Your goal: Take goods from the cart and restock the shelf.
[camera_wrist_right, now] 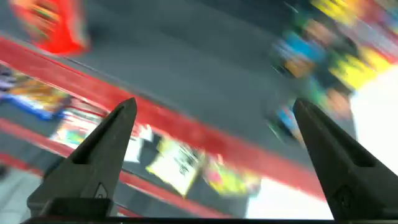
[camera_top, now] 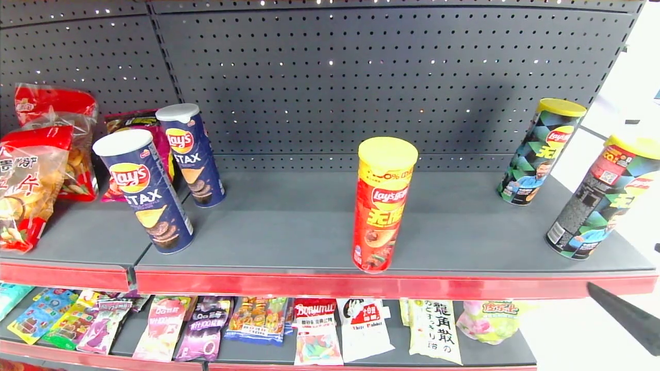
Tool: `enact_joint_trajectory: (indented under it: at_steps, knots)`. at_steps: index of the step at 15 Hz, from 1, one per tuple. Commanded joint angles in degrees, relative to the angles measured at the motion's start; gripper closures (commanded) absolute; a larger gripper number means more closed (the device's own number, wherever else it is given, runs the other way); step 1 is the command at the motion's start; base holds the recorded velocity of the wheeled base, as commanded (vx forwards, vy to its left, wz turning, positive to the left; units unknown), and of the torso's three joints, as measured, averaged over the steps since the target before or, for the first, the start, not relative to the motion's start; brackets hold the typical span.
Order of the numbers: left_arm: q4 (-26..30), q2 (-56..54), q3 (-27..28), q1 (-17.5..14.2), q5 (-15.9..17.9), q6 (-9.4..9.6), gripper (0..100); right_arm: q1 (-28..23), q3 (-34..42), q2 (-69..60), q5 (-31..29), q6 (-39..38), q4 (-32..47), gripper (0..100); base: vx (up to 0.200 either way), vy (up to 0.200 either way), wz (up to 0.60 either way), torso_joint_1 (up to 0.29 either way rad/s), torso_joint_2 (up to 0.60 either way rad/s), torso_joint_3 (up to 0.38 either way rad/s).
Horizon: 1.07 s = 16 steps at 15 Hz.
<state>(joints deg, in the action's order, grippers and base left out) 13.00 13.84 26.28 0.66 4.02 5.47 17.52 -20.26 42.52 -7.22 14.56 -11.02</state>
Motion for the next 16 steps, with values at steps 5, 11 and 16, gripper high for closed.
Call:
enact_joint_trajectory:
  at_steps: [5,11,16]
  knots:
    - [-0.1,1.5,-0.5,0.1,0.1,-0.11,100,-17.0,1.5,-32.5,-2.5,-3.0,26.8,0,0.000,0.000,0.00,0.000,0.00,0.000]
    - [0.0,1.0,-0.4,0.1,2.7,-0.38,100,-17.3,9.1,-42.5,-2.4,-4.5,26.6,0,0.000,0.000,0.00,0.000,0.00,0.000]
    - [0.0,2.4,-0.1,0.0,0.5,-0.20,100,-17.3,14.1,-42.4,10.2,-7.1,20.4,0,0.000,0.000,0.00,0.000,0.00,0.000]
